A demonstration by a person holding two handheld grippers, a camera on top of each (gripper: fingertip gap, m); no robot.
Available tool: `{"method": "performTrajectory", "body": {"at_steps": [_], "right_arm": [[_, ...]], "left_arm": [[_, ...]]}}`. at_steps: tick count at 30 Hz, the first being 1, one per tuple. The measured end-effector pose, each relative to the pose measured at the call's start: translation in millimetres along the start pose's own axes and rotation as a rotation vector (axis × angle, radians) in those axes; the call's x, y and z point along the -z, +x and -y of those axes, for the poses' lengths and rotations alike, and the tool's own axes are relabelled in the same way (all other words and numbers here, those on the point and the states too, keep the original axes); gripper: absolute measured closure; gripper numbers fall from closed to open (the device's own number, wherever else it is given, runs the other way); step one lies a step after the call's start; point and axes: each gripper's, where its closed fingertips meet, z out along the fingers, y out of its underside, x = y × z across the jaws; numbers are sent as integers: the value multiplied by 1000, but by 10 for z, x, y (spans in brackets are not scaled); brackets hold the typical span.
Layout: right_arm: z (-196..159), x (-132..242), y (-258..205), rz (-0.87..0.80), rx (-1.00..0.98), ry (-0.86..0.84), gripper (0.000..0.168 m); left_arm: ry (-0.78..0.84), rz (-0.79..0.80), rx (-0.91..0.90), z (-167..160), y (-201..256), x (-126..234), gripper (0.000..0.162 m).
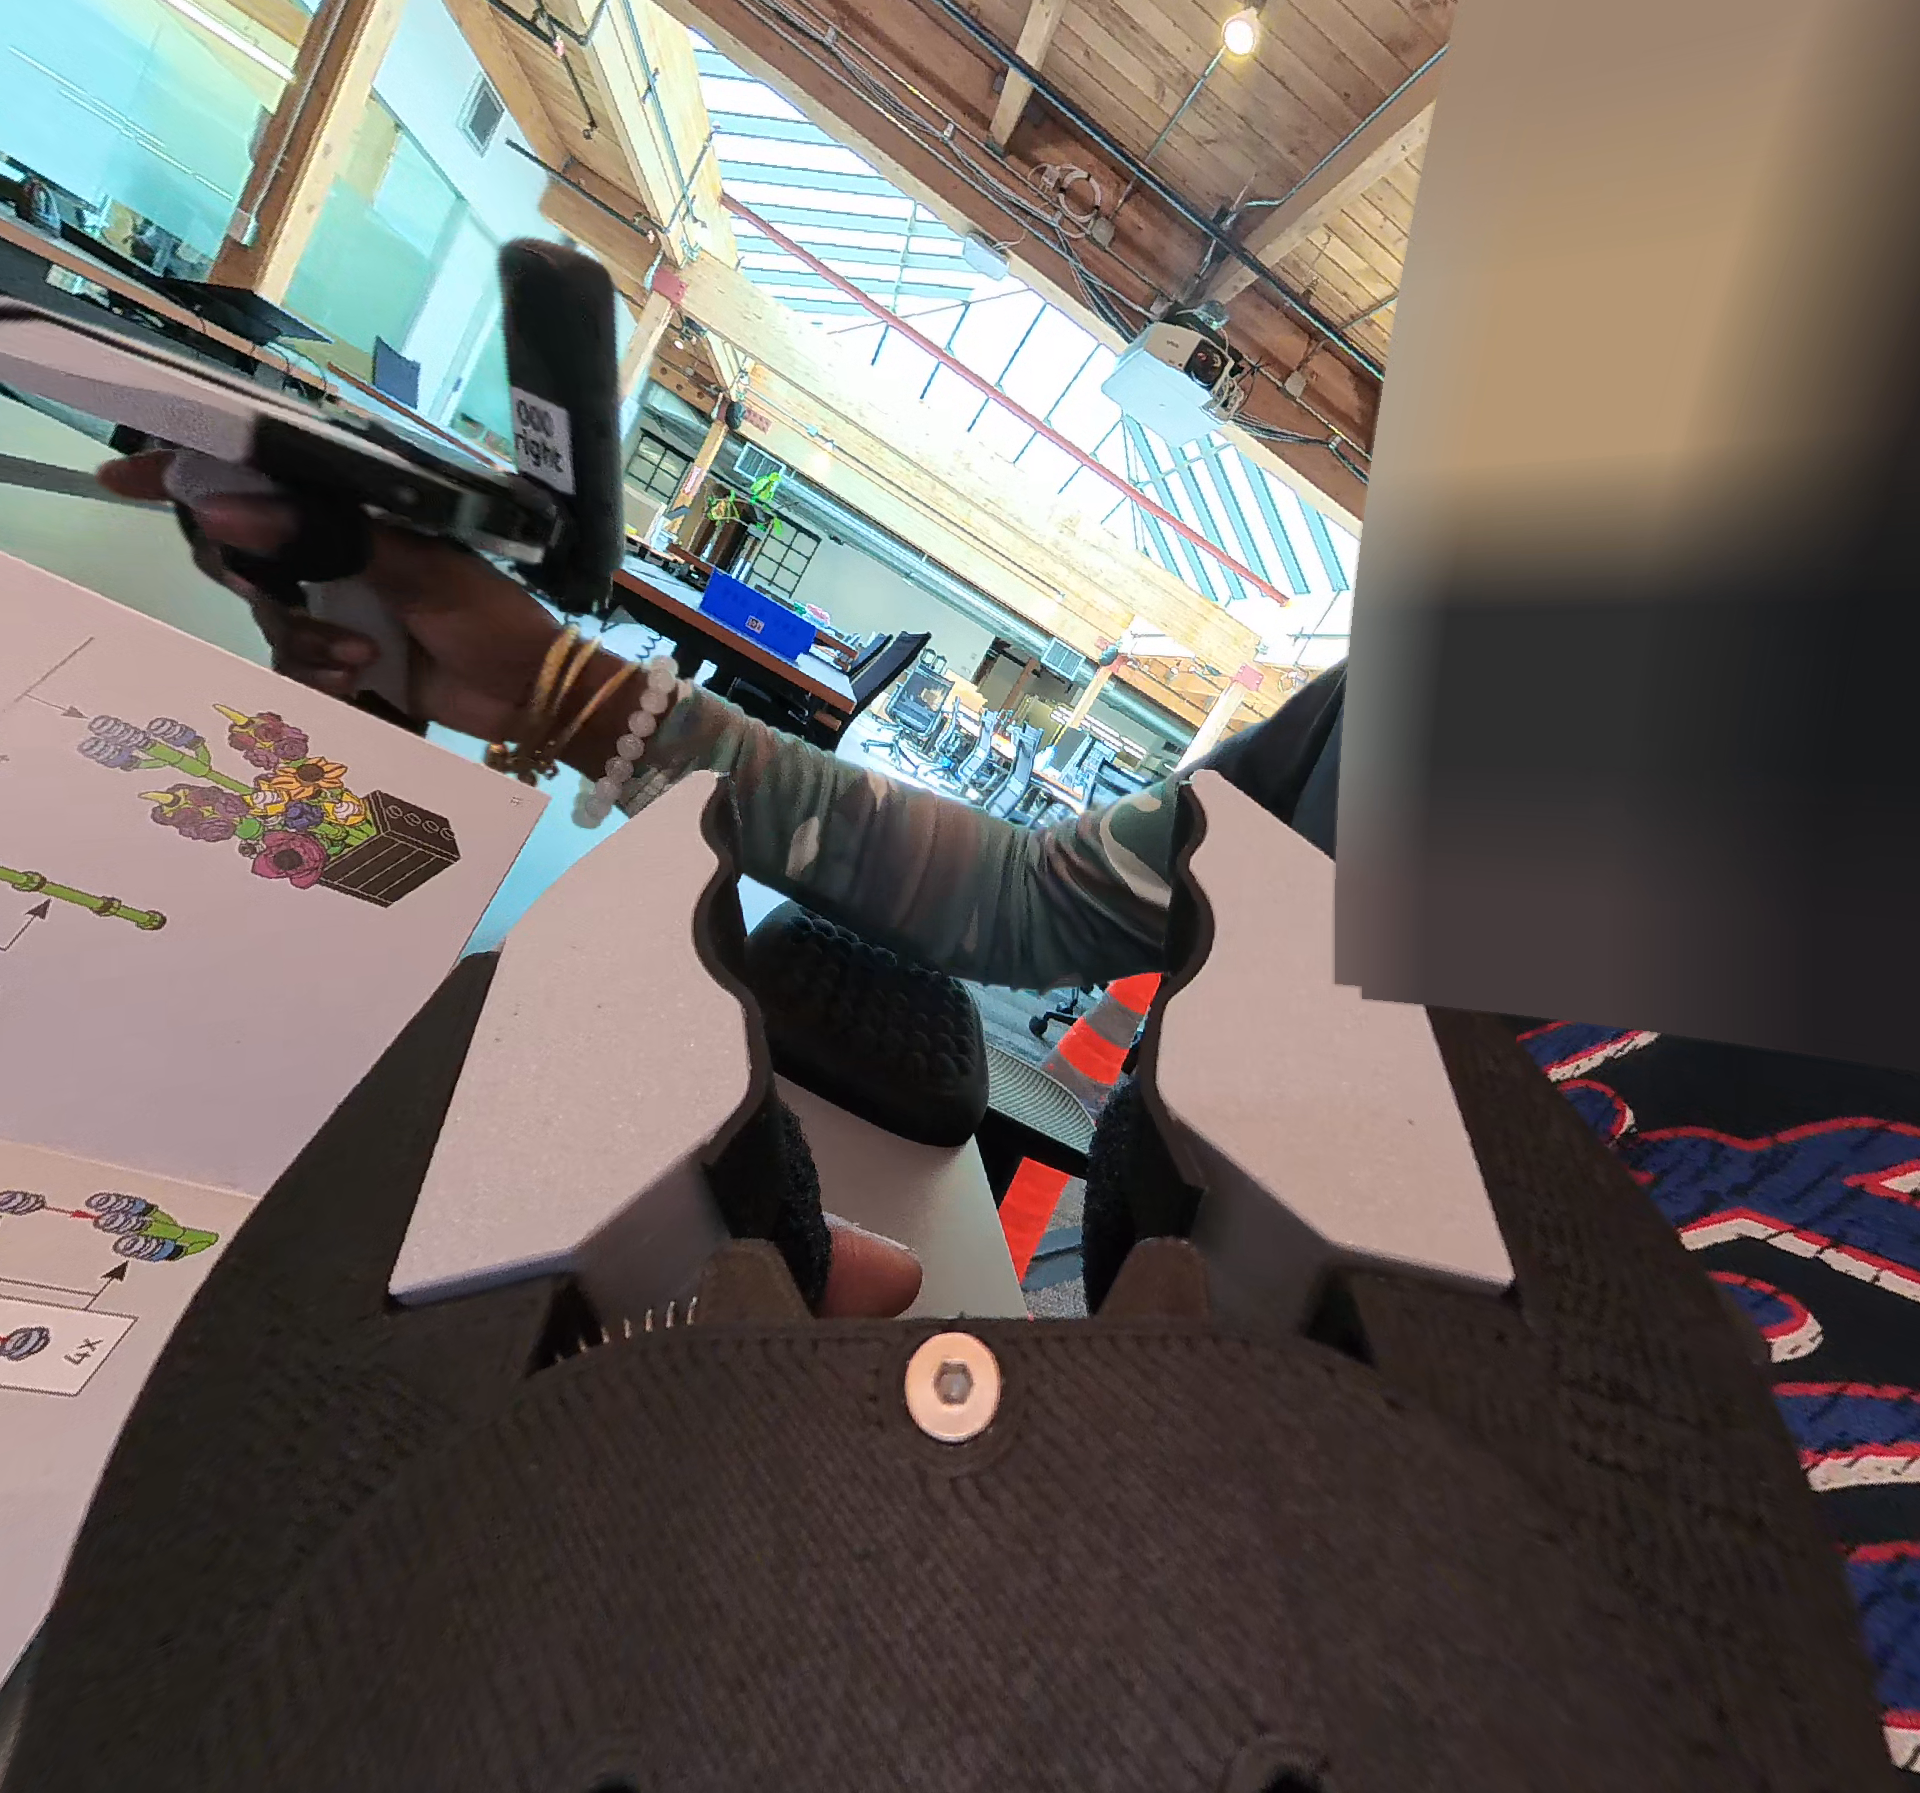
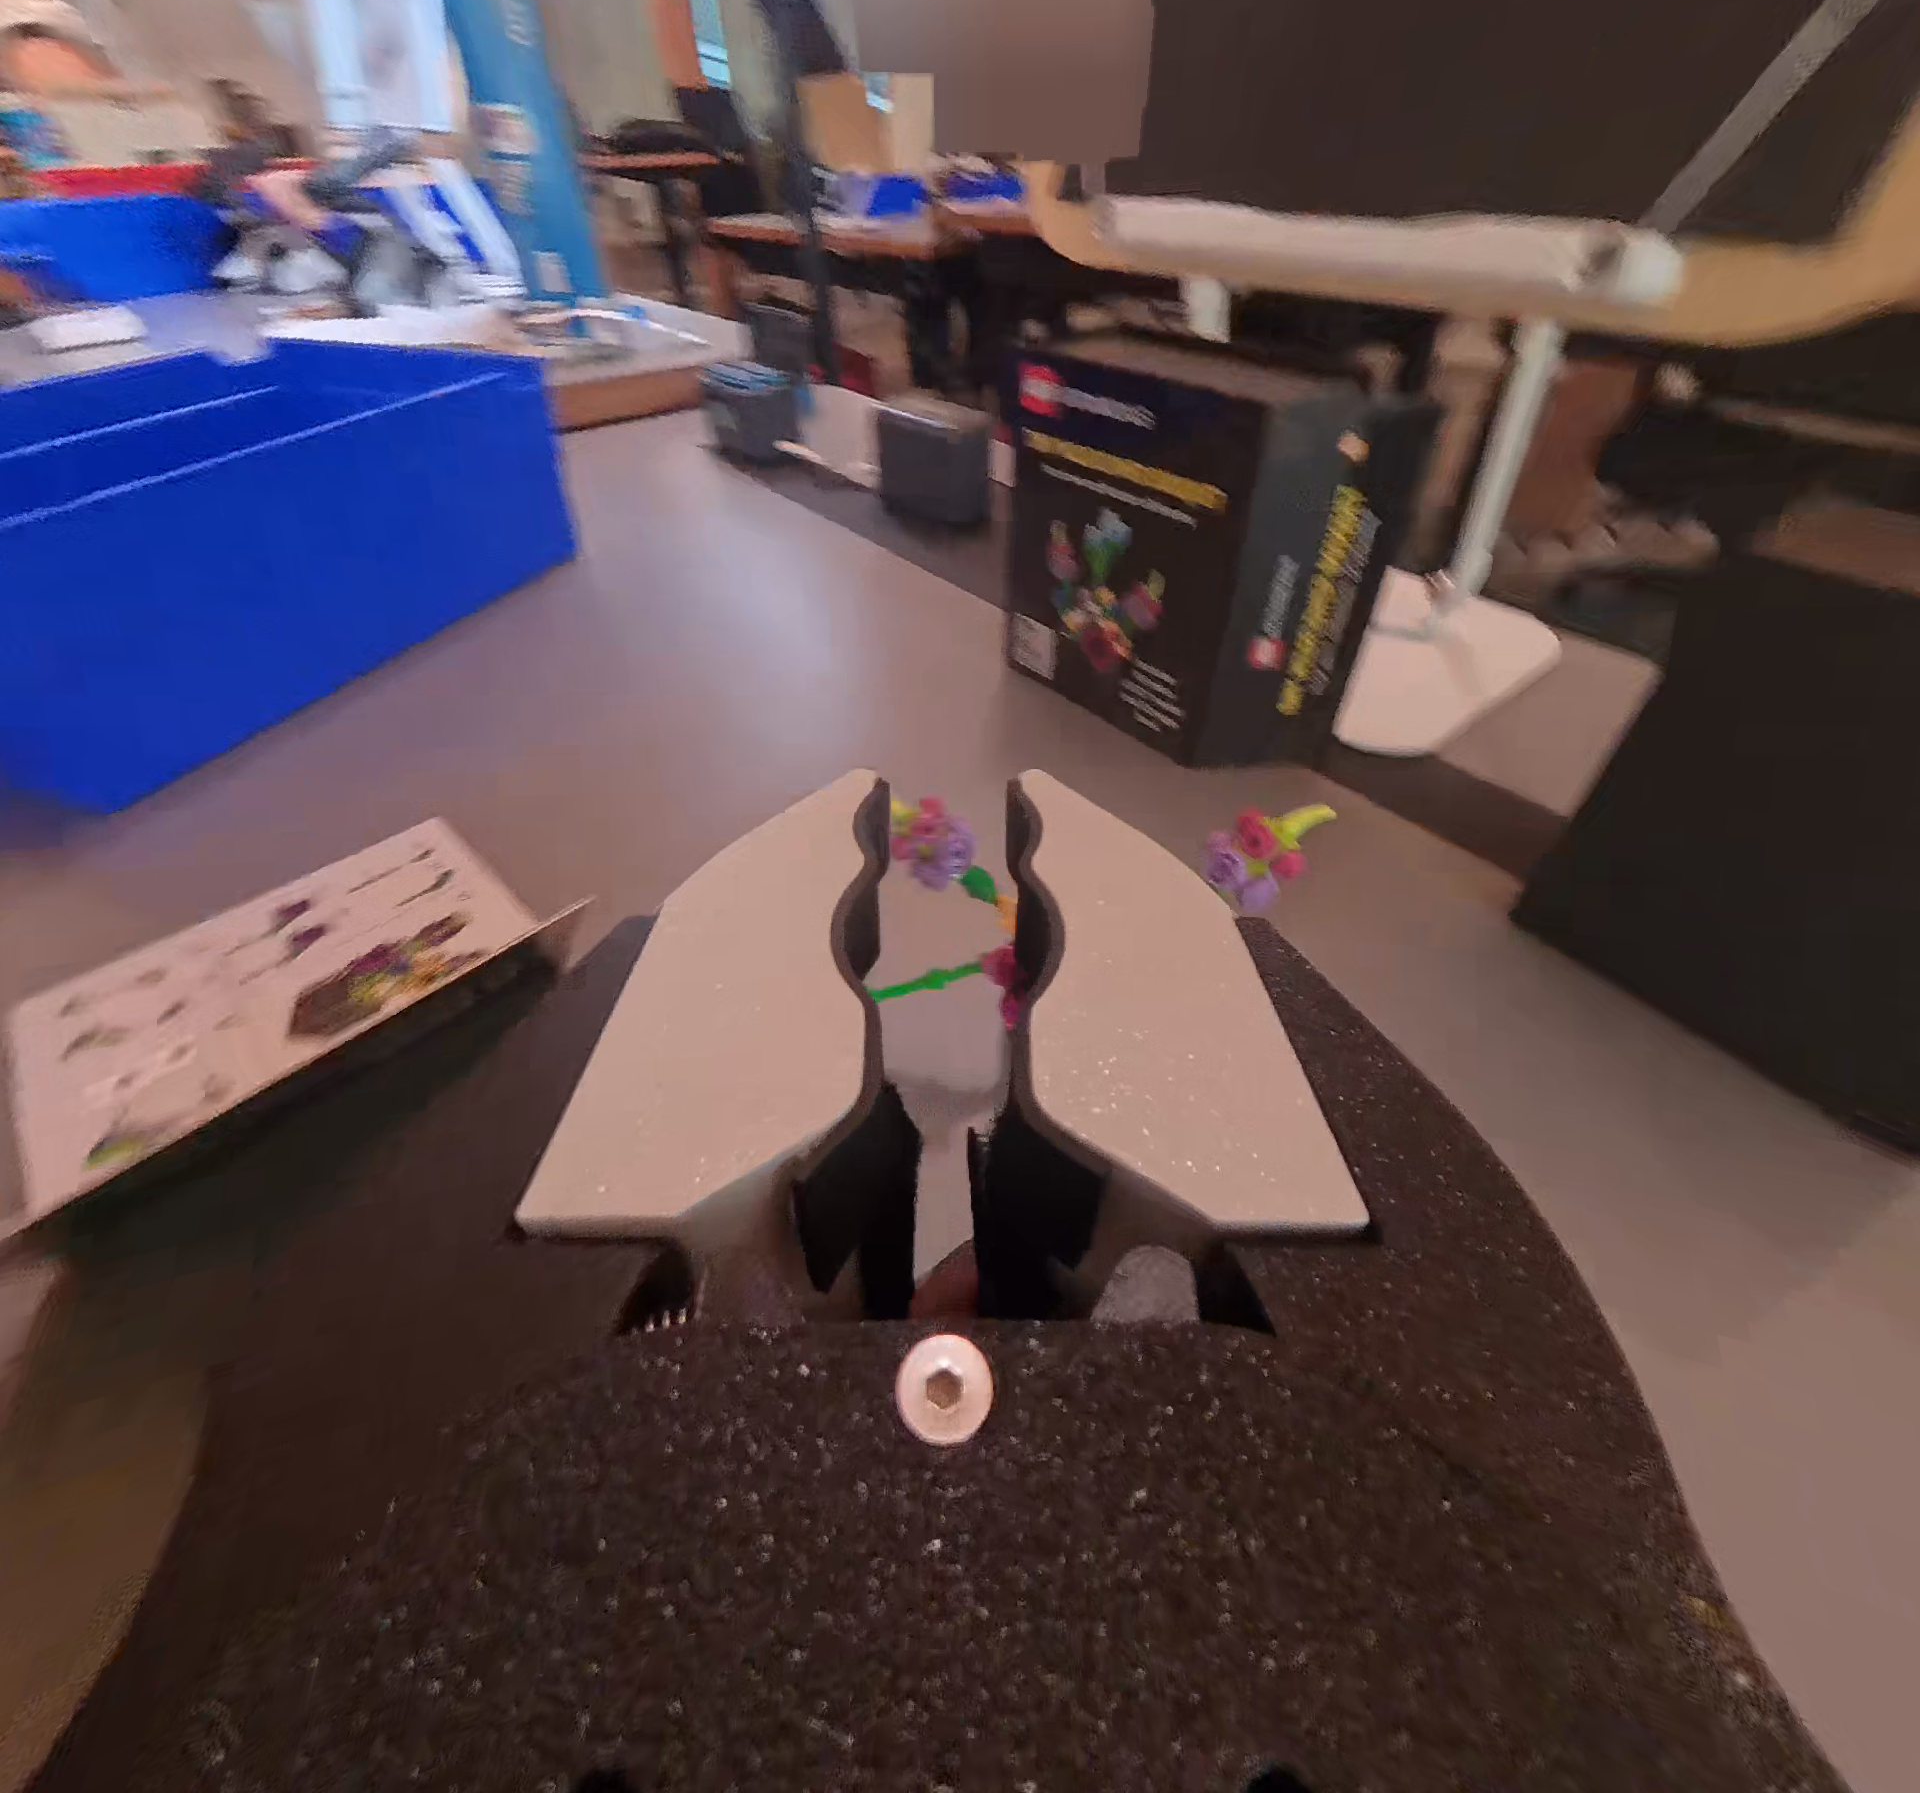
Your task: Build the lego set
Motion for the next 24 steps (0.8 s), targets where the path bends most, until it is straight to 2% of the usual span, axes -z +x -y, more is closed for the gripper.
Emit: {"method": "performTrajectory", "body": {"at_steps": [2,5,7,9,10,12,13,15,18,21,24], "right_arm": [[-25,96,-162,103,153,-16,142],[-313,196,-243,186,363,-220,140],[-436,235,-235,206,348,-303,138],[-533,252,-55,116,325,-371,133],[-578,252,70,51,278,-396,123],[-696,209,169,48,118,-421,93],[-750,167,204,69,57,-433,89],[-794,46,264,129,16,-422,93],[-794,-129,274,264,-23,-423,107],[-842,-240,281,338,-4,-471,109],[-883,-299,279,364,54,-501,115]], "left_arm": [[1,-1,-1,1,3,2,84],[-16,-4,2,-10,12,-6,85],[-66,20,-17,-40,-8,-22,85],[-143,102,-85,-43,-77,-28,85],[-168,147,-131,-4,-109,-29,85],[-188,192,-217,126,-113,-54,85],[-191,199,-247,190,-111,-76,86],[-196,204,-286,287,-127,-133,87],[-224,219,-289,289,-216,-226,87],[-290,245,-279,127,-287,-323,91],[-453,355,-331,-152,-474,-349,108]]}}
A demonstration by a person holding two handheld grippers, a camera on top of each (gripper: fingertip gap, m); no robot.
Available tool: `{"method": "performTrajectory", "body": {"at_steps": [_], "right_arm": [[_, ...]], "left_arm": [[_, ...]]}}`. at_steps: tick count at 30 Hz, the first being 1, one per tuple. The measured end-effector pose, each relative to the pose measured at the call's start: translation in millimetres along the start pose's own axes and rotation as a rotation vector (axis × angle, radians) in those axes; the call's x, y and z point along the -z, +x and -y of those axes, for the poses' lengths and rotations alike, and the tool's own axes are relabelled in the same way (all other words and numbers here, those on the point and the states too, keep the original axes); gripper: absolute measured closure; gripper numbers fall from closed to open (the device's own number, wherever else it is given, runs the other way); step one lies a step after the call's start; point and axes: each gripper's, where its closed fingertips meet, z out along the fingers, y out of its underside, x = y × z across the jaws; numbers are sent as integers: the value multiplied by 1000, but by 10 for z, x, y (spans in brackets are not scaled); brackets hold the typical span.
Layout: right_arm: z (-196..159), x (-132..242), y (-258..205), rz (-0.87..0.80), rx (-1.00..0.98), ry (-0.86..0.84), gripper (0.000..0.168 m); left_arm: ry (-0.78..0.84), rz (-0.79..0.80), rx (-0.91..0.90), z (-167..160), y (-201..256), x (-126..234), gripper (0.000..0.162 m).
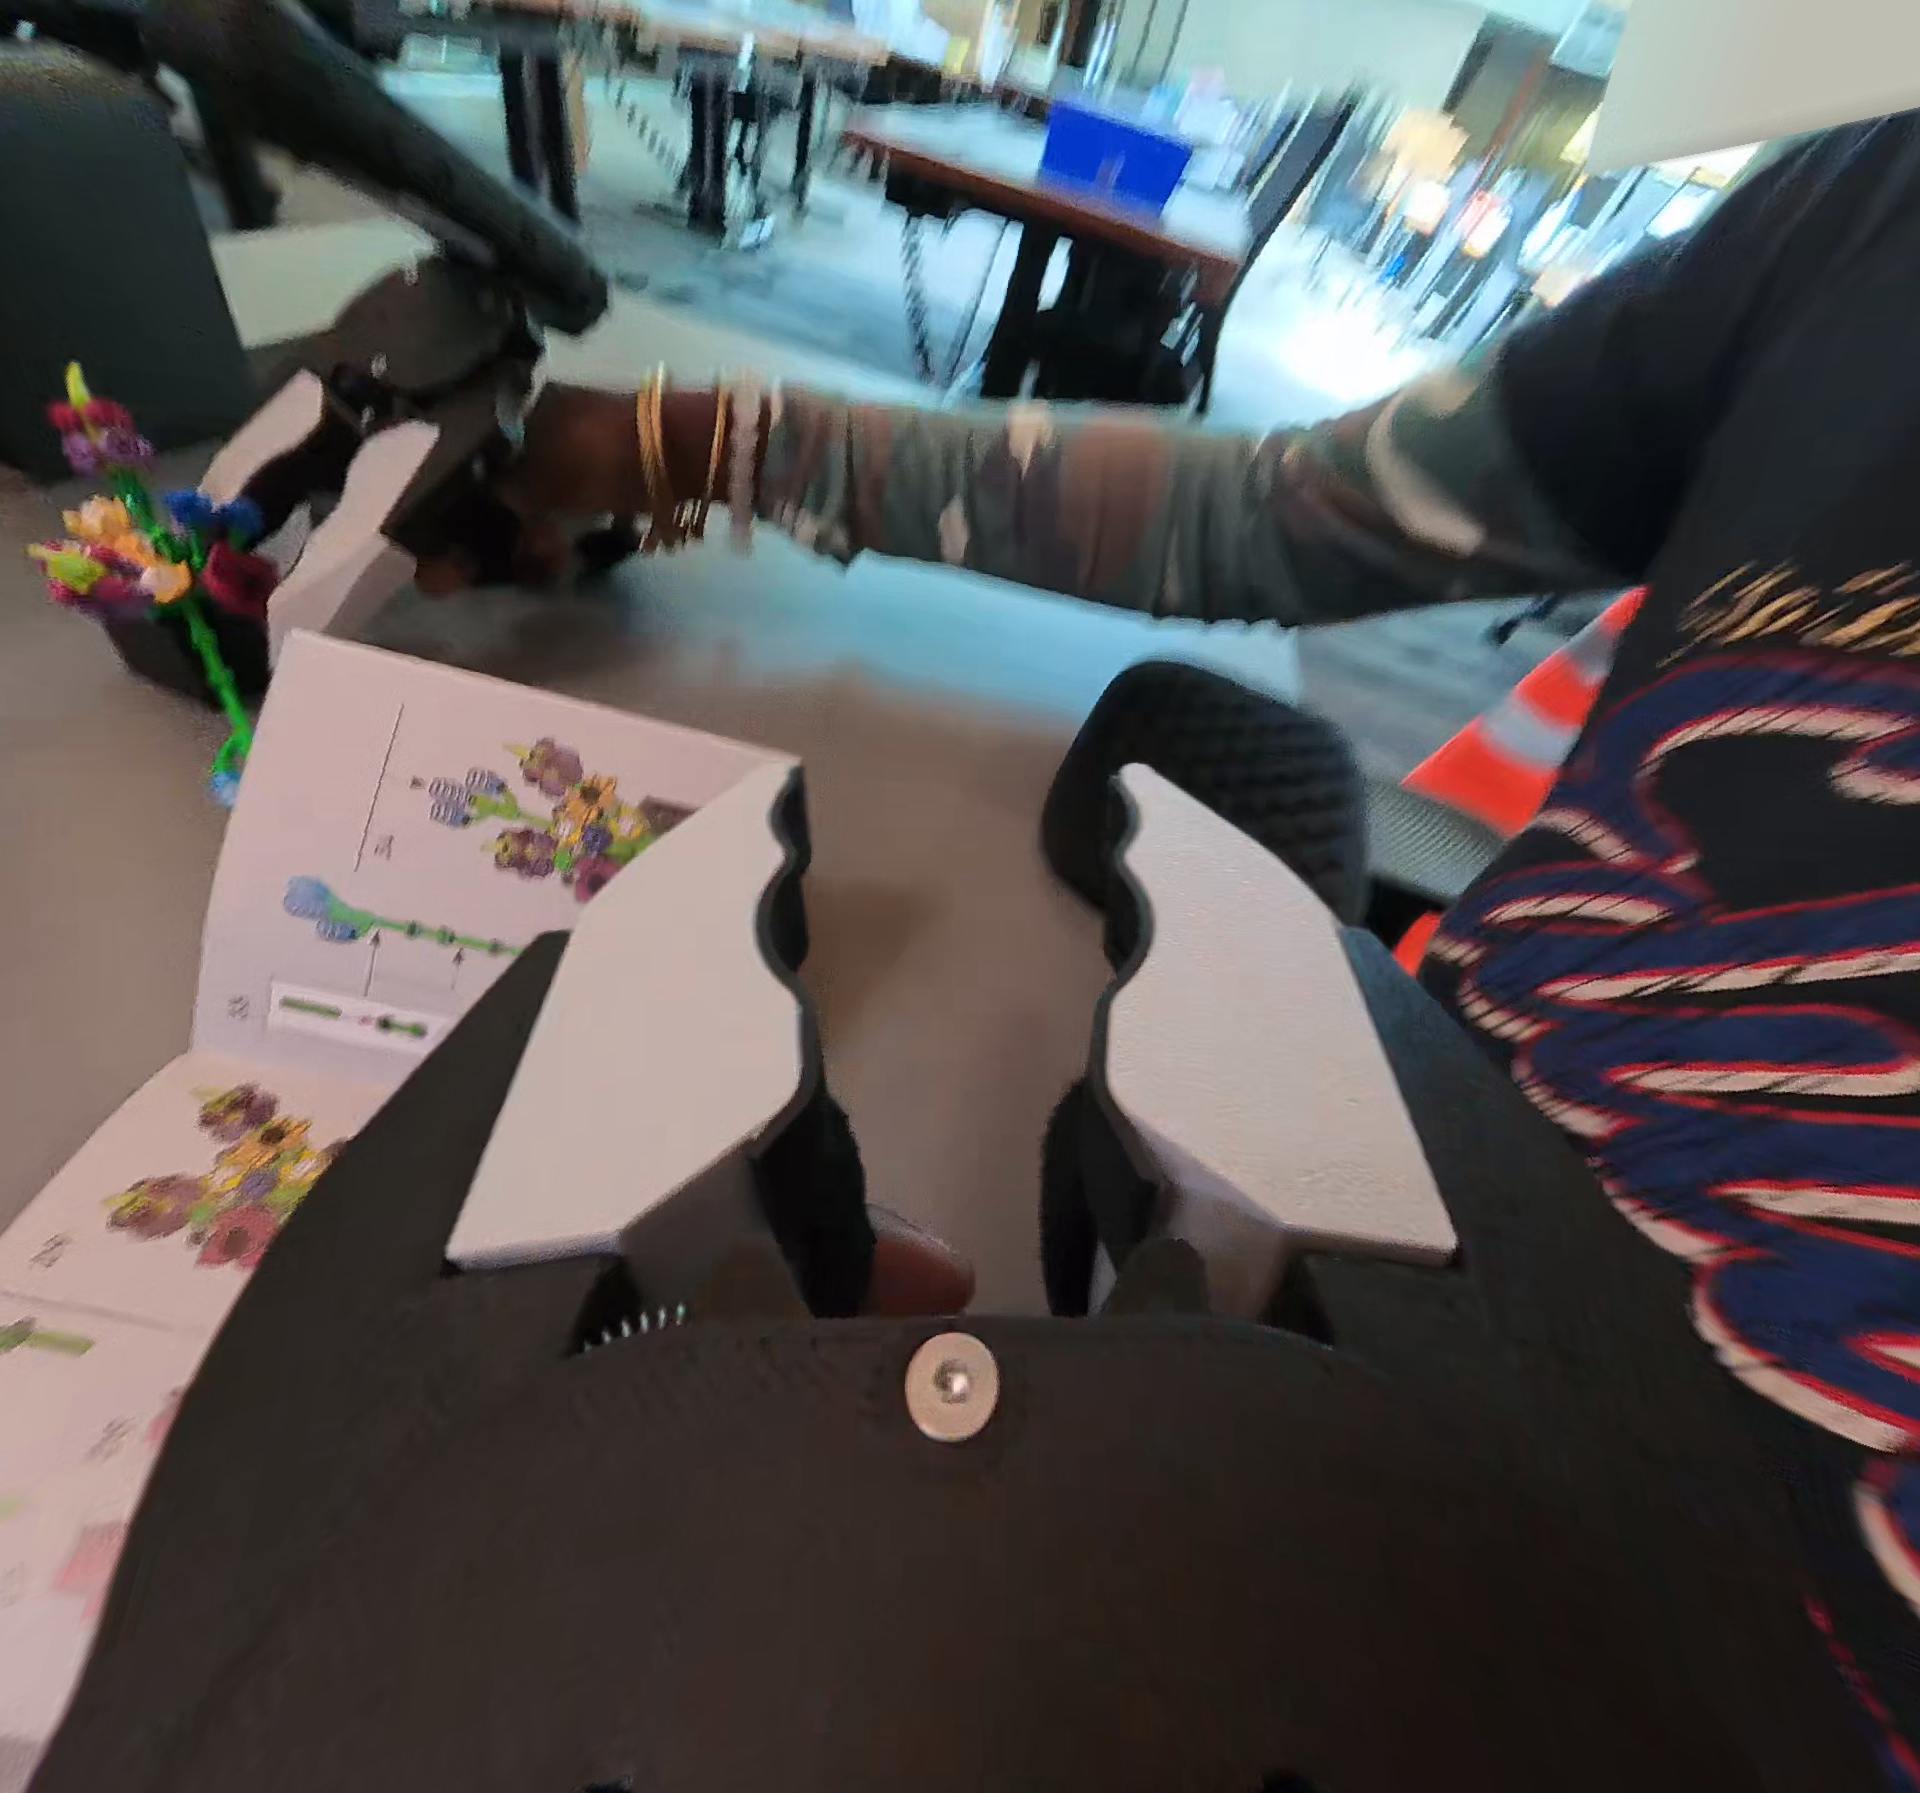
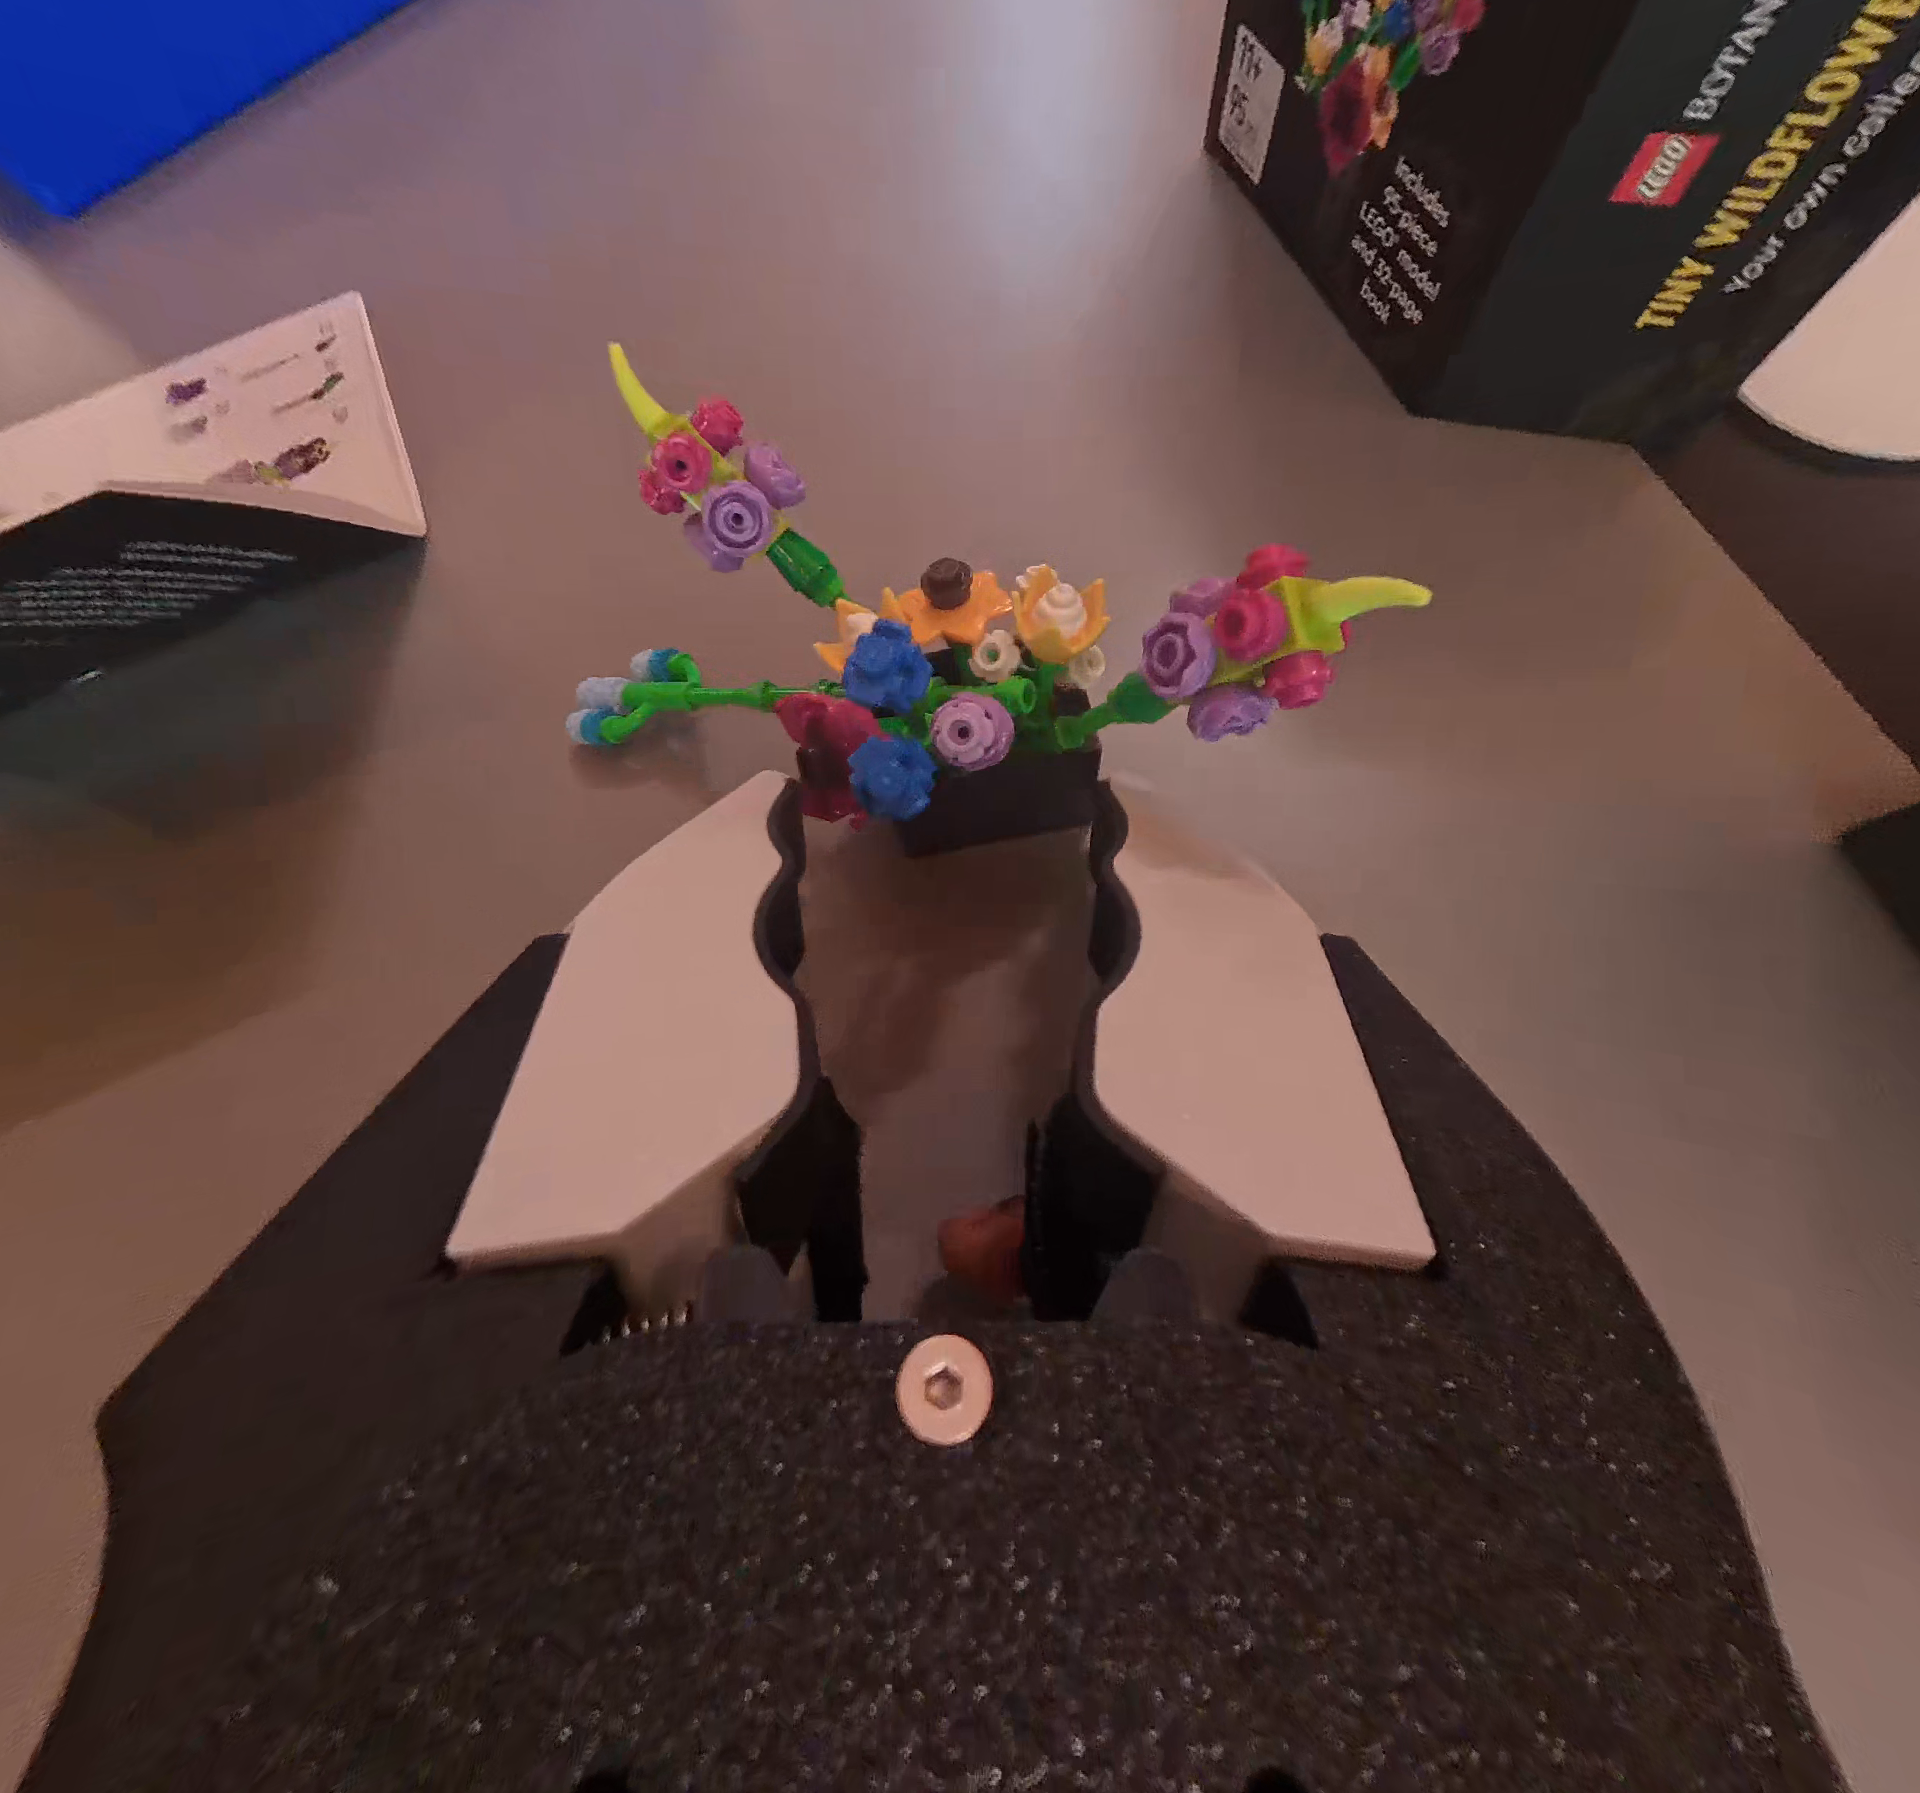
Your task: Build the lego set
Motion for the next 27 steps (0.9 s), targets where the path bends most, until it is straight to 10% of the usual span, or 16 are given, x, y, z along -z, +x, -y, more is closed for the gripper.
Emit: {"method": "performTrajectory", "body": {"at_steps": [4,10,27], "right_arm": [[32,-24,-3,7,40,6,124],[6,-7,-103,29,55,3,126],[-279,314,-630,76,47,3,127]], "left_arm": [[-287,44,-146,-379,-22,-218,144],[-649,120,-84,-866,-363,-360,134],[-662,362,68,-926,-1132,92,124]]}}
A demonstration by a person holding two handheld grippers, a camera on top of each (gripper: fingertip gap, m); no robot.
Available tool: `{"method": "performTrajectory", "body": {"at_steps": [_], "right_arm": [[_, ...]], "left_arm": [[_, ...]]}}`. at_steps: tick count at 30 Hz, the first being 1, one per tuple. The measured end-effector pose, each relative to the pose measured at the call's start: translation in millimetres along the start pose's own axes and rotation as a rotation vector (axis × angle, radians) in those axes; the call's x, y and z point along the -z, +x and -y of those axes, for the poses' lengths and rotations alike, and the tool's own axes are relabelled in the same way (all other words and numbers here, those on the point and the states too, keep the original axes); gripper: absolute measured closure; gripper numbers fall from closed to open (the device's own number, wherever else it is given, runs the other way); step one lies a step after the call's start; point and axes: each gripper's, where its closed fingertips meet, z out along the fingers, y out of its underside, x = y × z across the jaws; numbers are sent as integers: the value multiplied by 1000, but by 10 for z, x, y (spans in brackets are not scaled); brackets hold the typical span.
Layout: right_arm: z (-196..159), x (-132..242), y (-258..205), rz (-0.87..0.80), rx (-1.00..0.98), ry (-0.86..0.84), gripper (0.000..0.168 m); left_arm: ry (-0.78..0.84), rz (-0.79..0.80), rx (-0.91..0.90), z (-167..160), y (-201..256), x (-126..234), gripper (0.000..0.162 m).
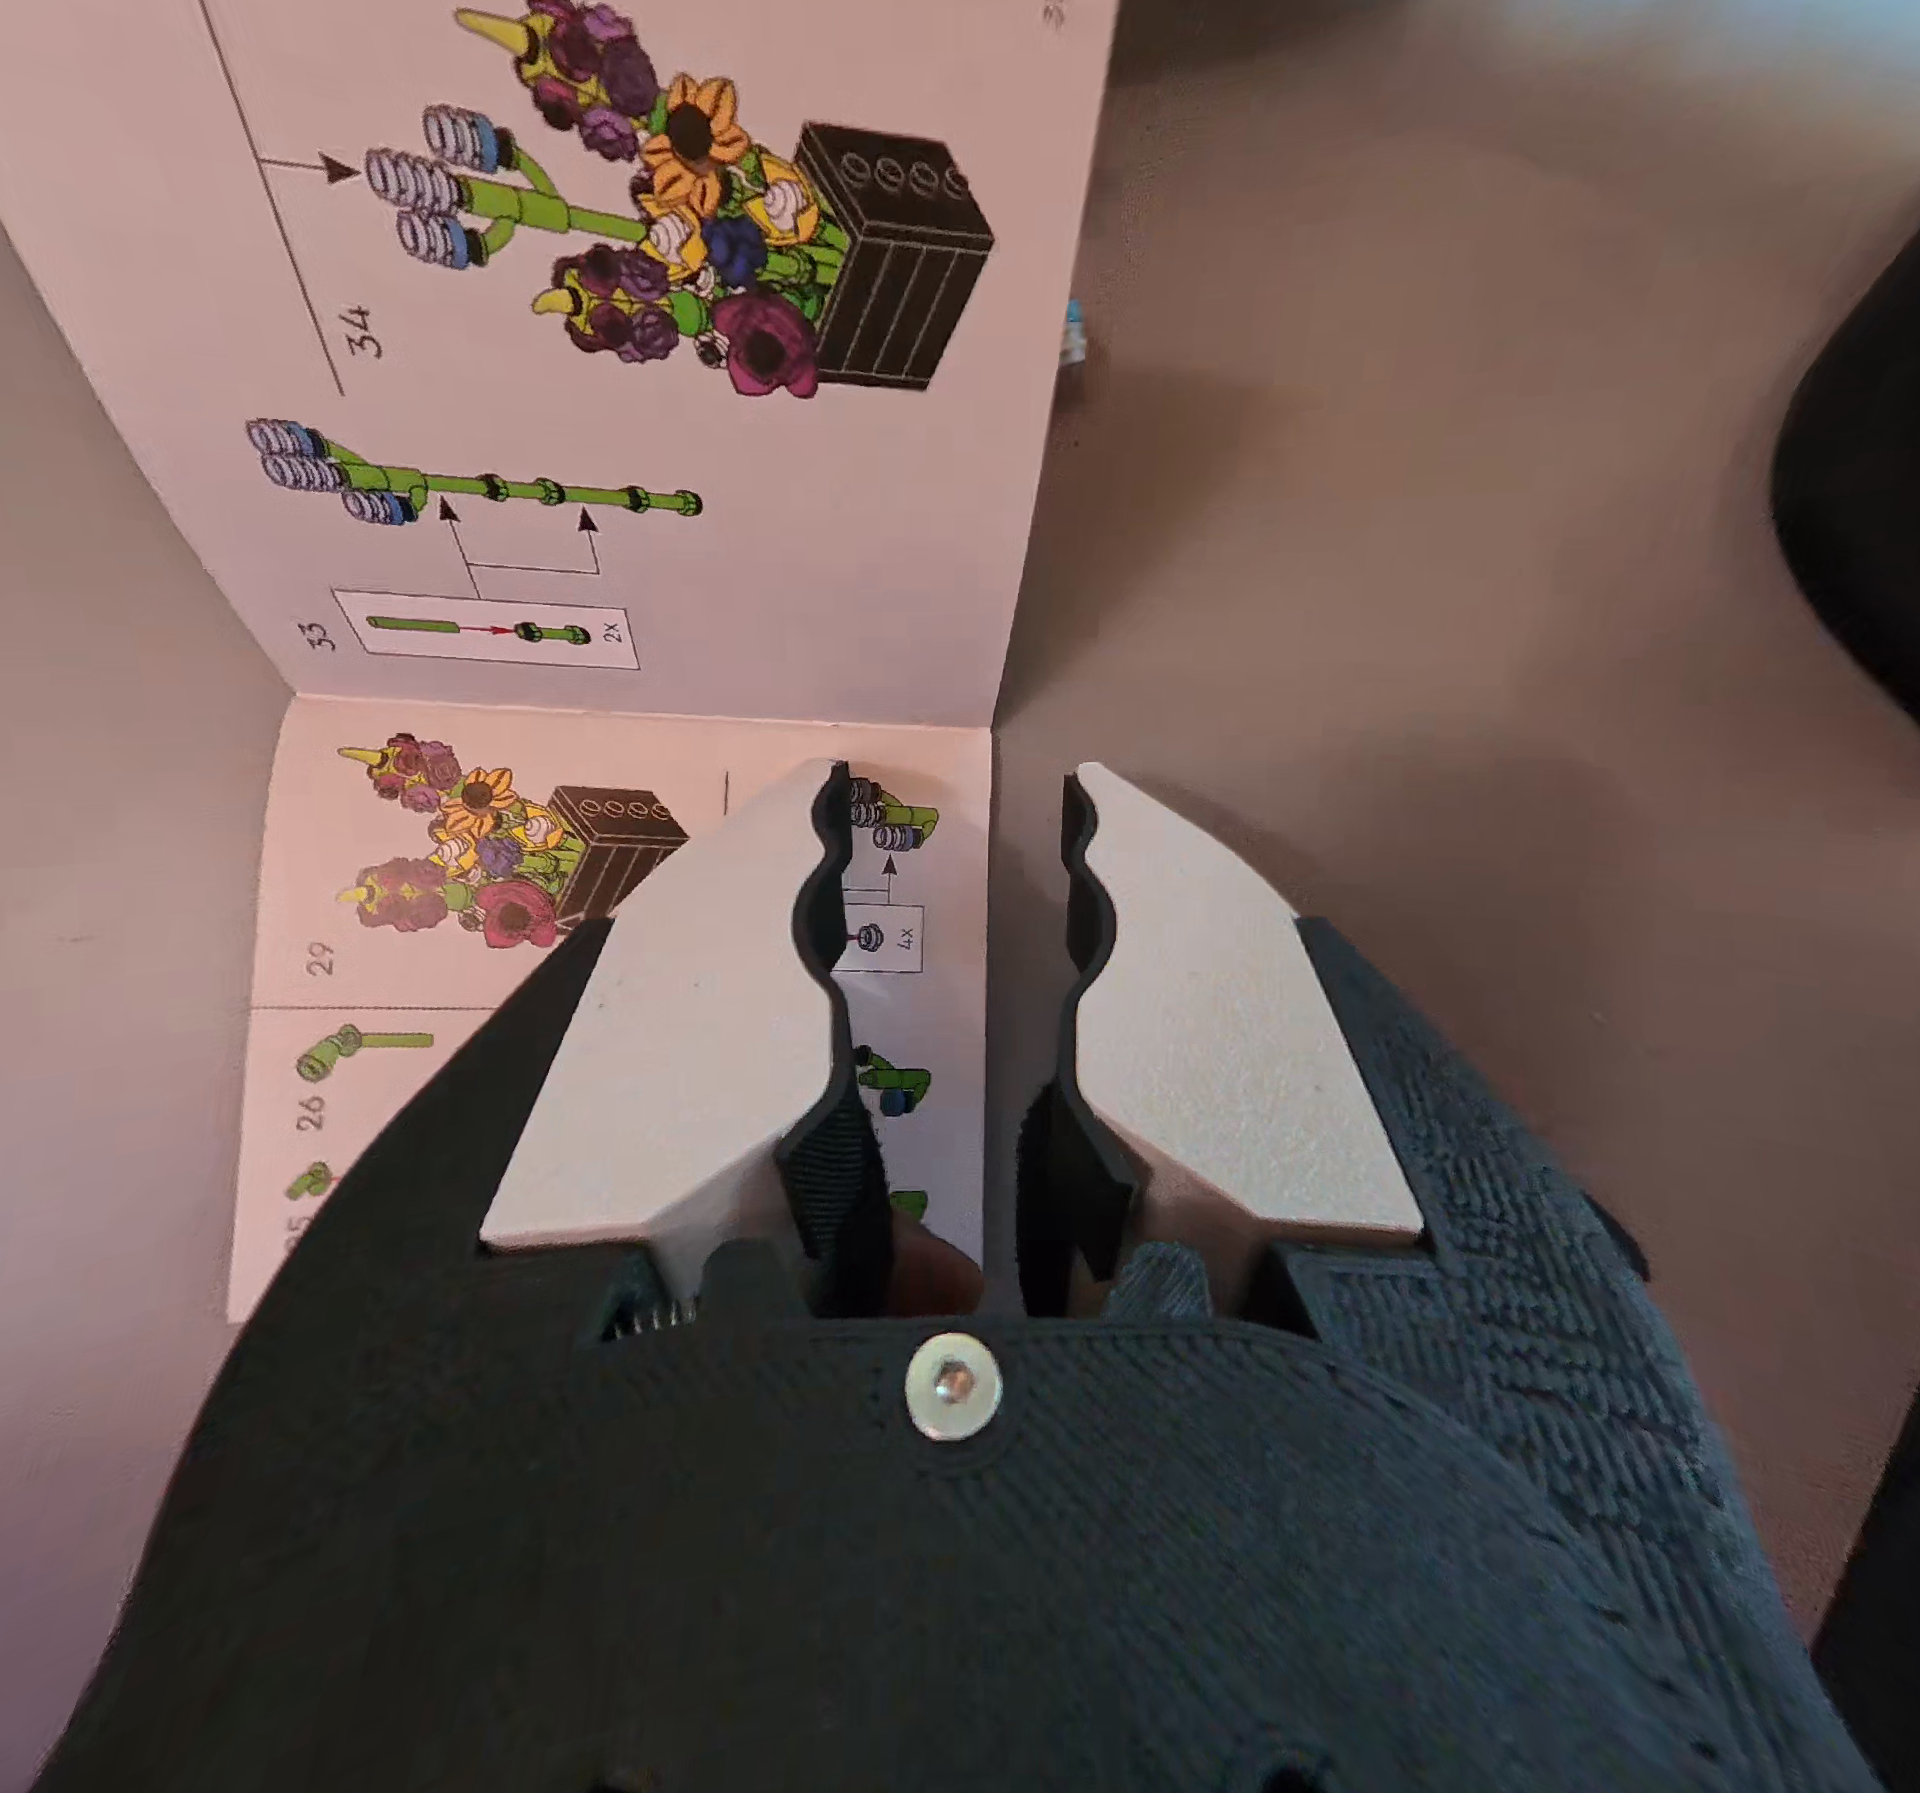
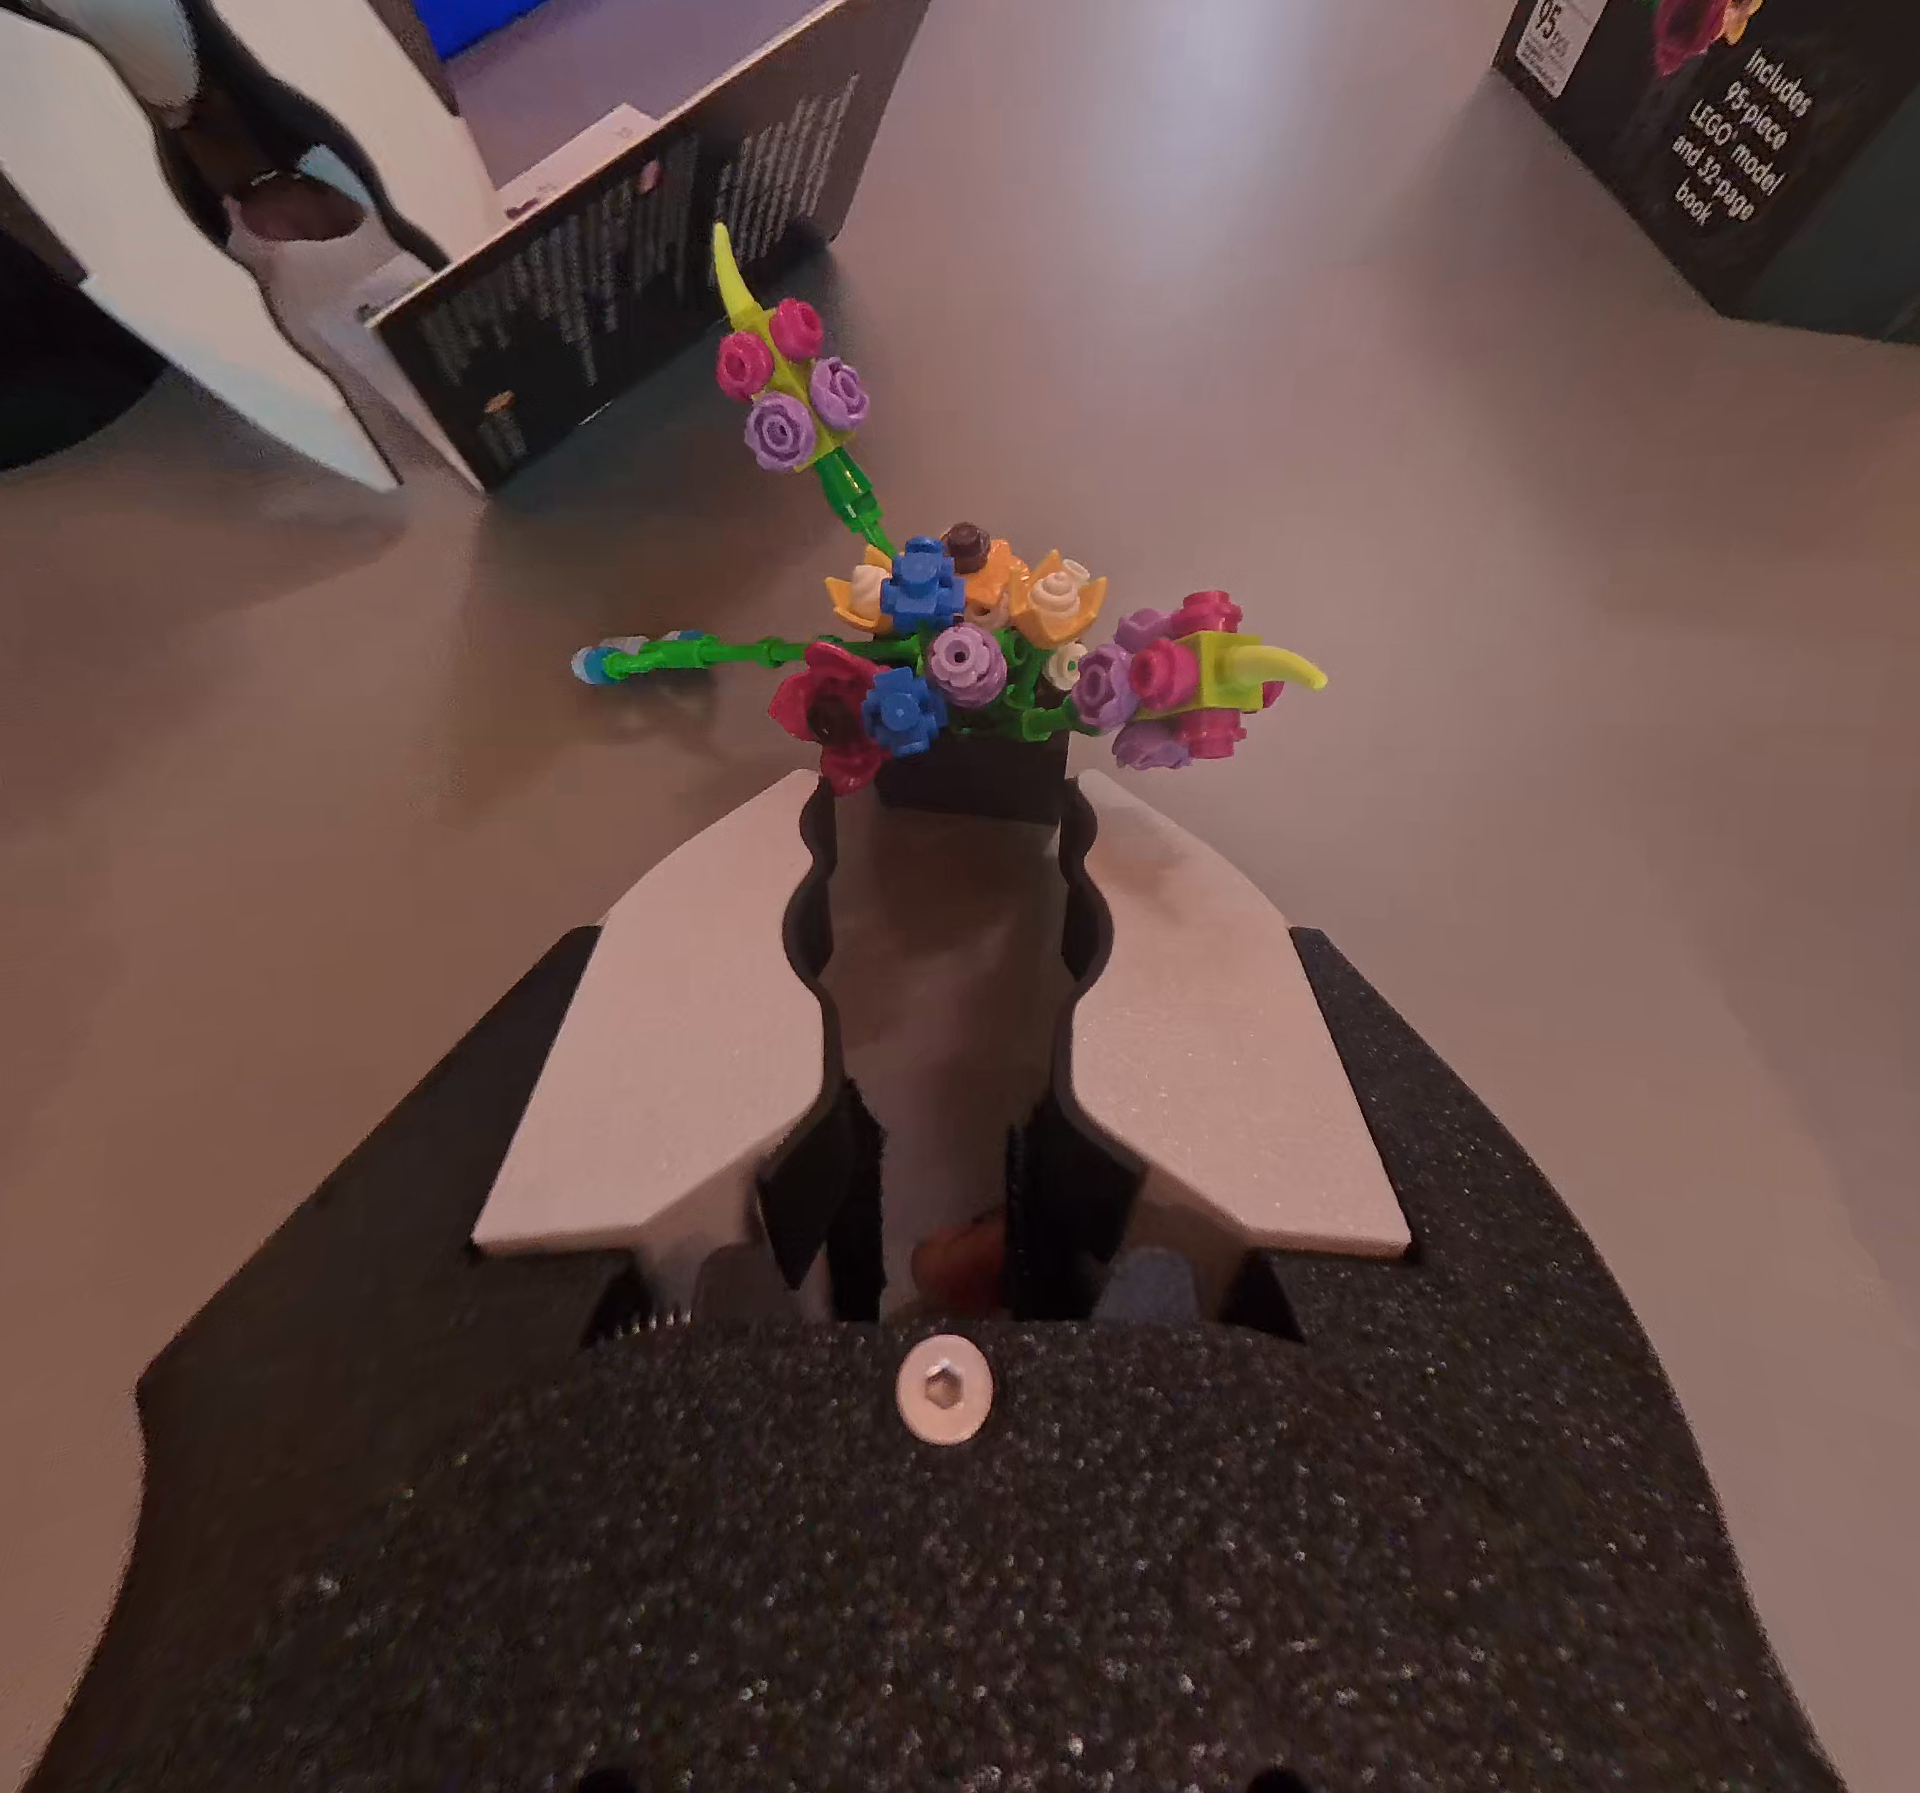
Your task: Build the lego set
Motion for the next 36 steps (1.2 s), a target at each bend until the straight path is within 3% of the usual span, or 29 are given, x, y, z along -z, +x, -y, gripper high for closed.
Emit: {"method": "performTrajectory", "body": {"at_steps": [11,16,18,22,30,36], "right_arm": [[-124,117,-490,69,24,2,127],[-142,83,-745,94,41,-8,127],[-141,69,-821,97,41,-8,126],[-135,49,-900,80,10,-4,126],[-157,63,-1015,-6,-80,9,126],[-152,77,-1080,-38,-55,-6,127]], "left_arm": [[-134,124,-19,-215,-482,219,124],[-37,187,-78,-85,-288,258,124],[58,156,-94,38,-72,247,124],[208,-63,-49,259,537,153,124],[185,-196,123,317,850,-174,124],[152,-201,115,304,895,-289,137]]}}
